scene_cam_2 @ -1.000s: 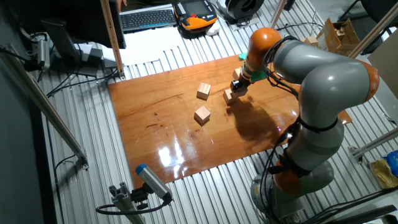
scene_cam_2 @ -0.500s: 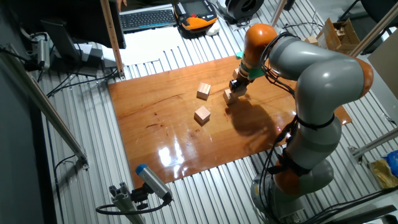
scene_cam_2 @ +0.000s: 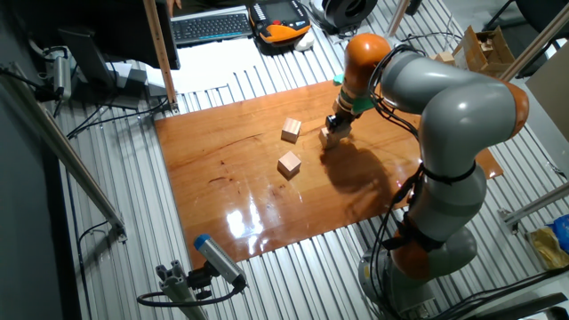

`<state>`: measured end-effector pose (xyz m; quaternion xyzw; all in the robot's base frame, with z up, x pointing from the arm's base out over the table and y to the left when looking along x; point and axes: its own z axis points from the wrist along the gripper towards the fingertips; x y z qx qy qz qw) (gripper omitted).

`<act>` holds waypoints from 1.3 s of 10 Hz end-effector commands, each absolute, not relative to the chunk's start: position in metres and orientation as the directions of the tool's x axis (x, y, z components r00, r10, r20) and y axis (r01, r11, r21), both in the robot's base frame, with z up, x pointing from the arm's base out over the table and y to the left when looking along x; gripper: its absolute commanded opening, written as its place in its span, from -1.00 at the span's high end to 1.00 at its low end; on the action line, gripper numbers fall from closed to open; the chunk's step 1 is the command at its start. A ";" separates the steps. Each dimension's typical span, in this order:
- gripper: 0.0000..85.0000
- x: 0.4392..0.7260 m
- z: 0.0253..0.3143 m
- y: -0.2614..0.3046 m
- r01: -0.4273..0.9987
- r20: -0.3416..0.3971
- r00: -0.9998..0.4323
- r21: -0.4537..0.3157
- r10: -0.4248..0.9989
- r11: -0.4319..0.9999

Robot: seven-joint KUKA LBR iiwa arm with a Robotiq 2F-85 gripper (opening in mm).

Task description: Stack the blocks in a vertical line of five

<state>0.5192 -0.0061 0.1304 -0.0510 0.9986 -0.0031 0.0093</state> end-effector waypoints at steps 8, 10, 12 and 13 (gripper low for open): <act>0.20 0.519 0.127 -0.003 -0.106 -0.017 -0.994 -0.019 -0.106 0.994; 0.20 0.518 0.125 0.000 -0.075 -0.020 -0.997 -0.009 -0.076 0.997; 0.20 0.518 0.125 0.000 -0.057 -0.022 -0.998 -0.003 -0.057 0.998; 0.20 0.518 0.125 0.000 -0.053 -0.022 -0.998 -0.003 -0.053 0.999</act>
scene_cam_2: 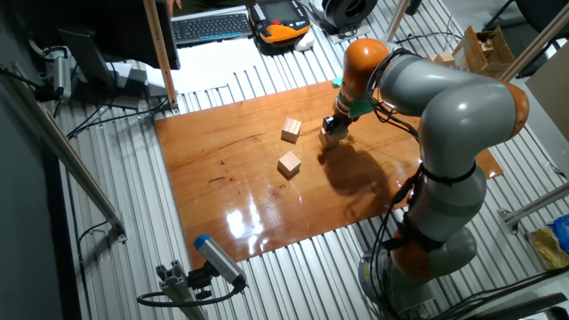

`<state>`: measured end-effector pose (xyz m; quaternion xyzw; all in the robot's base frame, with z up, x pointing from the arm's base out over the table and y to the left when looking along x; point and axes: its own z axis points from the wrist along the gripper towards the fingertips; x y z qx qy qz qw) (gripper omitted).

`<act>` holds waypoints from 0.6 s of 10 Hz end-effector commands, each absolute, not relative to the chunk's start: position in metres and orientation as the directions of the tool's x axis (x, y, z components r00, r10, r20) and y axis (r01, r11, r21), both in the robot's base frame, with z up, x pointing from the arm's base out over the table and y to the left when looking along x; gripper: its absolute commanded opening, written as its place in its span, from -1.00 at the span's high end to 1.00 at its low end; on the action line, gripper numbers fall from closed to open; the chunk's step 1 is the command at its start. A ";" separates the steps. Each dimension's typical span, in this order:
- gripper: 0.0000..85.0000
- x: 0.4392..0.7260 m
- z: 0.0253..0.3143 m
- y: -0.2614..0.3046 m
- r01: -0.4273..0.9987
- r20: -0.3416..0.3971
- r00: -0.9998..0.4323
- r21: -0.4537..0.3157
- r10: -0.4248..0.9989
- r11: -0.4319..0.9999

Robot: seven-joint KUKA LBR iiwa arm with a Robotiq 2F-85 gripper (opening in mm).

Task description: Stack the blocks in a vertical line of five

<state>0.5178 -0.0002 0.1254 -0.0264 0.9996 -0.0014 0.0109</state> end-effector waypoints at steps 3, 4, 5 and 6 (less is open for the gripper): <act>0.20 0.518 0.125 0.000 -0.053 -0.021 -0.998 -0.009 -0.053 0.999; 0.20 0.518 0.125 0.000 -0.054 -0.017 -0.998 -0.011 -0.054 0.998; 0.20 0.518 0.125 0.000 -0.056 -0.014 -0.998 -0.011 -0.056 0.998; 0.20 0.518 0.125 0.000 -0.060 -0.007 -0.998 -0.017 -0.060 0.998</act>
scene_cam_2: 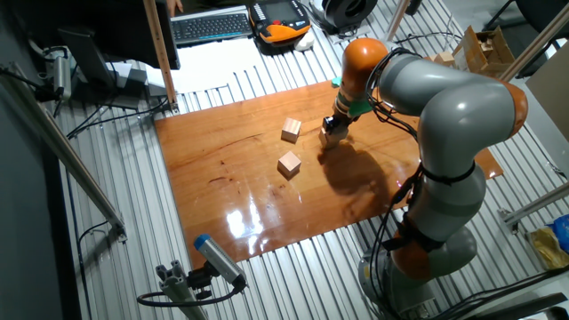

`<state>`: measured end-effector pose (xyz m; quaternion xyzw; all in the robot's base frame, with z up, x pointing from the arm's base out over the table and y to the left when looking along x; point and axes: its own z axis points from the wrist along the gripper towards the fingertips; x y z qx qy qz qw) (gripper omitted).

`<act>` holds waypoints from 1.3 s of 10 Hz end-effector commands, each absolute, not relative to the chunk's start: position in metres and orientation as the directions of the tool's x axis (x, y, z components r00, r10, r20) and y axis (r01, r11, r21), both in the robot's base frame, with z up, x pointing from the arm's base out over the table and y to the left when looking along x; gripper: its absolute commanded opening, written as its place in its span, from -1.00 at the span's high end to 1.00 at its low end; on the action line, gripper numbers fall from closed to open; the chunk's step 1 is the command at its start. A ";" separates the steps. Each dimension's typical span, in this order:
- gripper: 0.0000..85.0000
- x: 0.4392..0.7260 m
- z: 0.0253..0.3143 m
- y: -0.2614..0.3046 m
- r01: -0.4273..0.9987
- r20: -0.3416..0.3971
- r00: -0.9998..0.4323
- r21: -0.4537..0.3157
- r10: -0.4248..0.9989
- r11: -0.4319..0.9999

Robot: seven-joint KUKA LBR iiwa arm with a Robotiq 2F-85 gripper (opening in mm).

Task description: Stack the blocks in a vertical line of five

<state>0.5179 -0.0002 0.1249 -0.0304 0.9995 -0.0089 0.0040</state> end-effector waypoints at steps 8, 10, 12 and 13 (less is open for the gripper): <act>0.20 0.518 0.125 0.000 -0.091 -0.010 -0.996 -0.034 -0.091 0.995; 0.20 0.518 0.125 0.000 -0.083 -0.004 -0.997 -0.029 -0.083 0.996; 0.20 0.518 0.125 0.000 -0.079 -0.004 -0.997 -0.034 -0.079 0.996; 0.20 0.518 0.125 0.000 -0.066 -0.003 -0.998 -0.025 -0.066 0.997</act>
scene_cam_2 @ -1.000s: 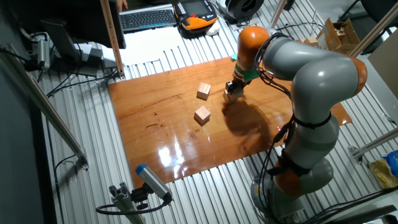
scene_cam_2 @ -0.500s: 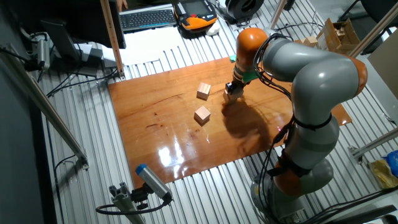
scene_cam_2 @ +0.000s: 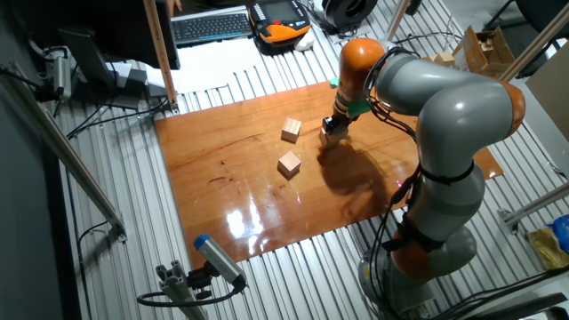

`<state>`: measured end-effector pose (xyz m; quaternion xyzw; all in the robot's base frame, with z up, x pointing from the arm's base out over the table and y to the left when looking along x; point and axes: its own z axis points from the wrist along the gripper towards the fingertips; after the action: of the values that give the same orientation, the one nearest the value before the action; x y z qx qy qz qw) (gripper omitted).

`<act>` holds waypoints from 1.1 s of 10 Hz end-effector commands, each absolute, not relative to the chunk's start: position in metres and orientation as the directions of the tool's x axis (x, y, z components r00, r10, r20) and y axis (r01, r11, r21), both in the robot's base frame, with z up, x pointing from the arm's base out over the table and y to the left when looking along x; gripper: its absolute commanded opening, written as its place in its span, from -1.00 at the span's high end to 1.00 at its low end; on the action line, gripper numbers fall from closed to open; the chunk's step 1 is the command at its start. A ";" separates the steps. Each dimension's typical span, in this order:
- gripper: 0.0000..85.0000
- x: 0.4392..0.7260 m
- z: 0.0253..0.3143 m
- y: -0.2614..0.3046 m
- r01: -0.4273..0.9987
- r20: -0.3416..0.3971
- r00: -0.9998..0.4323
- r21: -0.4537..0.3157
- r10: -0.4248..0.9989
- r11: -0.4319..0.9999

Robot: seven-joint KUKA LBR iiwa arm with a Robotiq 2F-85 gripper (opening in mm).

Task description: Stack the blocks in a vertical line of five

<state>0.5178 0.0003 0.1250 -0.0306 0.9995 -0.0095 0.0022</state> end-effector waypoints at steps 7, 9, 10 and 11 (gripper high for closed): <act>0.20 0.524 0.121 0.003 -0.042 -0.015 -0.999 -0.015 -0.042 0.999; 0.20 0.527 0.124 0.007 -0.040 -0.011 -0.999 -0.032 -0.040 0.999; 0.20 0.528 0.124 0.009 -0.040 -0.010 -0.999 -0.037 -0.040 0.999; 0.20 0.529 0.123 0.009 -0.040 -0.010 -0.999 -0.037 -0.040 0.999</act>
<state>0.5288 0.0091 0.1226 -0.0205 0.9996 -0.0177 0.0052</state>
